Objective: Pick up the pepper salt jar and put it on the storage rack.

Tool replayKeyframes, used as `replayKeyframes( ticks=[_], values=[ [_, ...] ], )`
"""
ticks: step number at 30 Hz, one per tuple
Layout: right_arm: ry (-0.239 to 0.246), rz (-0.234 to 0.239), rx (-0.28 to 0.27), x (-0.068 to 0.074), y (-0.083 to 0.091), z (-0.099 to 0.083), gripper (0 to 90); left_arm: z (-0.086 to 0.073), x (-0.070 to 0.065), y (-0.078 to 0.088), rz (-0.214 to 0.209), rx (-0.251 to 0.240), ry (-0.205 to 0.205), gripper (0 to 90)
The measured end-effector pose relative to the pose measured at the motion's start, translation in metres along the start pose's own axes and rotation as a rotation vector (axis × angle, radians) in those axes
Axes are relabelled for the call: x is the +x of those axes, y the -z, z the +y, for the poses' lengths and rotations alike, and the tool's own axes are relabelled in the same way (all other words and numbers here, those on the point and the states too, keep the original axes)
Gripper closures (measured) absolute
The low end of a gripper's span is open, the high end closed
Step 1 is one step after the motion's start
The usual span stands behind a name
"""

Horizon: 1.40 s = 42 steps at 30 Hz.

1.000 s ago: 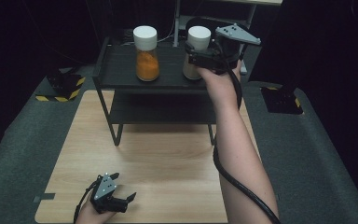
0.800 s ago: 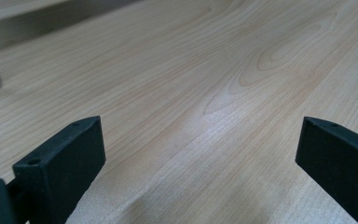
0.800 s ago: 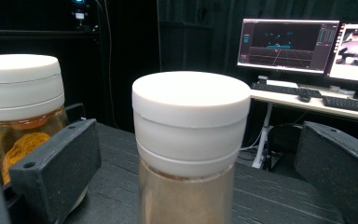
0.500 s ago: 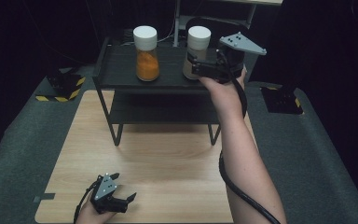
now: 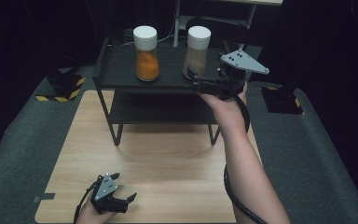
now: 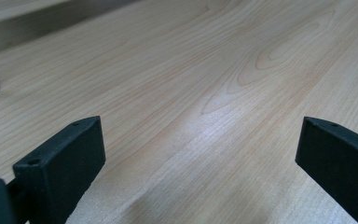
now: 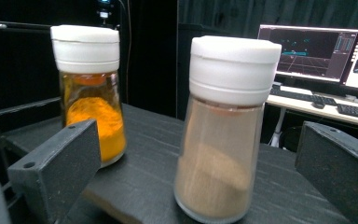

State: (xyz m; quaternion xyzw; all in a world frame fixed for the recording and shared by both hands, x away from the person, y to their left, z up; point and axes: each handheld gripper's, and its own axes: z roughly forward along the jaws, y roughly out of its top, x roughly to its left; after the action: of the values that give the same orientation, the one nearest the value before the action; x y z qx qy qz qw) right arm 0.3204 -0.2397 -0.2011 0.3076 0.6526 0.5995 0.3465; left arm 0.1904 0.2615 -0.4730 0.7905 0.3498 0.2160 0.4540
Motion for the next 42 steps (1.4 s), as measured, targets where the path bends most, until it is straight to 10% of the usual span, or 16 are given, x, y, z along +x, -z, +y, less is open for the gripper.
replayKeyframes(
  ticks=[42],
  values=[
    [0.044, 0.115, 0.139, 0.014, 0.048, -0.105, 0.0, 0.000, -0.001, -0.001, -0.001, -0.001, -0.004, 1.6]
  ],
)
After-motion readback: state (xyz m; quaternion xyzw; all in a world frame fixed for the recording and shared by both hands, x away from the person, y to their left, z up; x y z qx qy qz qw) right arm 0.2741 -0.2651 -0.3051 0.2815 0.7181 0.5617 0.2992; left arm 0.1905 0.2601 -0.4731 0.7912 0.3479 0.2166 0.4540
